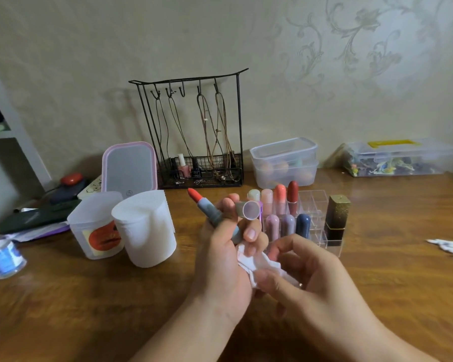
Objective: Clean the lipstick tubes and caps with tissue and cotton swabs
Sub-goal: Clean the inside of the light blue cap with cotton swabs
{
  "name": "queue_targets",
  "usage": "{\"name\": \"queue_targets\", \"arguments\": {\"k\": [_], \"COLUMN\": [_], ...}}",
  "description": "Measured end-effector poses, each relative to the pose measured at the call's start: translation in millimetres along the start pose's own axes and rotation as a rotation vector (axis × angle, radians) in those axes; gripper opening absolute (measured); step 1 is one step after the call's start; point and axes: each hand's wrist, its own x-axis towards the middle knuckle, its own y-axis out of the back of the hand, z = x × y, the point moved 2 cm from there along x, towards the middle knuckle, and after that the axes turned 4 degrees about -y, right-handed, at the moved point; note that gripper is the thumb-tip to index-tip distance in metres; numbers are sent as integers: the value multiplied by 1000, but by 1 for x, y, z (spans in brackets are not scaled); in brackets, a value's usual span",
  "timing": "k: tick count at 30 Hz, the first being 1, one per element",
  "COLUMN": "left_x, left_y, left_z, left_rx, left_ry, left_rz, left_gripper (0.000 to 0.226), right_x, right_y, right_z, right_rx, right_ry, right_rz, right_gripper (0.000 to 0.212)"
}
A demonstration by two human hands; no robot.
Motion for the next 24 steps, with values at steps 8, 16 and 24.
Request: {"name": "queue_targets", "arguments": {"k": [8,16,24], "left_x": [3,-6,-8], "left_y": [-6,-9,-6], "left_z": [-2,-2,-10], "left_rx": [-41,258,469], "left_ry": [-41,-151,-205], "left_rz": [5,-2,-61], "left_gripper": [4,25,26], "right_x": [-5,2,3], "right_y": [20,33,38], "right_z": [-15,-21,-18], "right_rx": [-84,-44,-280], "right_ry": [516,525,480], "right_rz": [189,310,414], "right_gripper": [23,10,15]}}
